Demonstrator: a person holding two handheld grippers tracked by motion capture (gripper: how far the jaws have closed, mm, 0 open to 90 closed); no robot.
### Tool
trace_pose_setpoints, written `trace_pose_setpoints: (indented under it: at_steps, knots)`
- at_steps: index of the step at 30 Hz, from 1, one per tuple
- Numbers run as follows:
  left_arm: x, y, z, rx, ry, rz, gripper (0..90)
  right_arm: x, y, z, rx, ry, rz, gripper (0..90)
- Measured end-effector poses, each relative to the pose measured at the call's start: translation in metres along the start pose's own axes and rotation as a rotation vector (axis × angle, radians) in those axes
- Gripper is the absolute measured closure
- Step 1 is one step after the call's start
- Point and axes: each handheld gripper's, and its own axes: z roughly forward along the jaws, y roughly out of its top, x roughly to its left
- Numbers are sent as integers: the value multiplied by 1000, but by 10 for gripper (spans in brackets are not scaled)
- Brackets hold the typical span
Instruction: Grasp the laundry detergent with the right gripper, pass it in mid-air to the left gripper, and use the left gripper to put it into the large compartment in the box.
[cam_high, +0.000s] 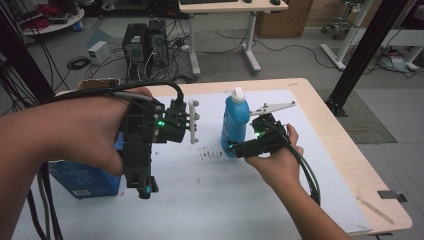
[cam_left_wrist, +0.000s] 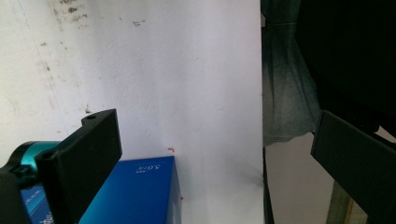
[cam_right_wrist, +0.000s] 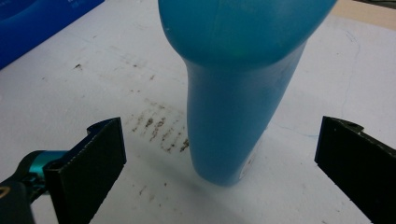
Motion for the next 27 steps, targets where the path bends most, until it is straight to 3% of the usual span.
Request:
trace_pose_setpoints:
  at_steps: [9, 17, 20, 27]
  knots:
    - [1, -3, 2, 0, -5, -7, 17, 2, -4, 20, -47, -51, 73, 9]
    - [0, -3, 4, 4, -10, -10, 17, 6, -7, 31, -91, -104, 90, 9]
    - [1, -4, 5, 11, -13, -14, 17, 3, -10, 37, -107, -122, 126, 9]
    - [2, -6, 6, 16, -14, -18, 17, 4, -10, 43, -151, -148, 128, 9]
